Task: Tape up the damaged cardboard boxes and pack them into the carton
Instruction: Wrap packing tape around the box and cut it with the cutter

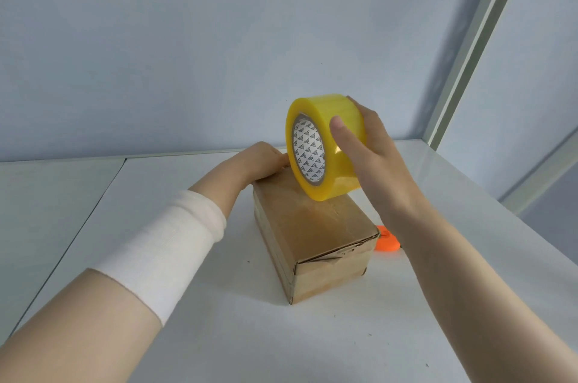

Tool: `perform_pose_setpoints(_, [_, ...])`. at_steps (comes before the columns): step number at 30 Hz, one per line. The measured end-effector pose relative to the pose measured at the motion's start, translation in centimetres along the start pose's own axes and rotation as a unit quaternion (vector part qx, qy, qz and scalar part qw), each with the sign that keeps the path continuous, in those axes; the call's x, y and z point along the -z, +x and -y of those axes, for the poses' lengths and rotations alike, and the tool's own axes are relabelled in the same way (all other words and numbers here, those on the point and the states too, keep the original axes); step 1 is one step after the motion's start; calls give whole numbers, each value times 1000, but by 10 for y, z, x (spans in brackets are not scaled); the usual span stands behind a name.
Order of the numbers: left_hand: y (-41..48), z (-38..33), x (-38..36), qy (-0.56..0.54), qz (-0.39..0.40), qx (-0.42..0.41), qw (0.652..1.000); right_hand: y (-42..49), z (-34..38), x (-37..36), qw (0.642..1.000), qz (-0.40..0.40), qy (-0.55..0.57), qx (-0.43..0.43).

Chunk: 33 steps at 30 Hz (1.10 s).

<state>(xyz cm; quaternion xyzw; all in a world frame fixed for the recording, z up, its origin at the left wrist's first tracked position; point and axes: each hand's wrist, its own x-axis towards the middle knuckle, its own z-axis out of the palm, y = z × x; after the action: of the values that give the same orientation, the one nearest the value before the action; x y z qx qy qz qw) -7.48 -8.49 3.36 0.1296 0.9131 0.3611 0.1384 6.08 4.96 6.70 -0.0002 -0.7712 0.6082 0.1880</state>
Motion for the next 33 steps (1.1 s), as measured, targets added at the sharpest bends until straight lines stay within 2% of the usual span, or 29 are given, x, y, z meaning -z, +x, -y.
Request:
perform_pose_setpoints(3, [2,2,-3,10,7,-2,1000,-4,-6,6,994,67,83,-15])
perform_pose_setpoints(6, [4,0,-4,17,-6,-7,1000,-8,-11,10,991,107,70,-29])
perform_pose_setpoints(13, [0,-7,-1,43,-21,-30,998,-19,-16,10,997,62,50,16])
perform_pose_setpoints(17, [-2,-8,-9,27,-53,-58,997,-17,-23,19,982,157,110,3])
perform_pose_setpoints(19, [-2,-2,-16,-5,-61,-61,996,-21,-30,19,979,186,82,15])
perform_pose_setpoints(23, [-4,-4,-18,-22,-76,-56,995,-25,-30,17,990,127,47,34])
perform_pose_setpoints(27, [-7,-6,-19,-28,-91,-65,993,-52,-18,26,986,88,137,29])
perform_pose_setpoints(30, [-11,-8,-20,-27,-86,-78,993,-75,-11,41,988,52,146,27])
perform_pose_setpoints(33, [-13,-8,-19,-43,-77,-78,993,-96,-6,54,990,53,128,23])
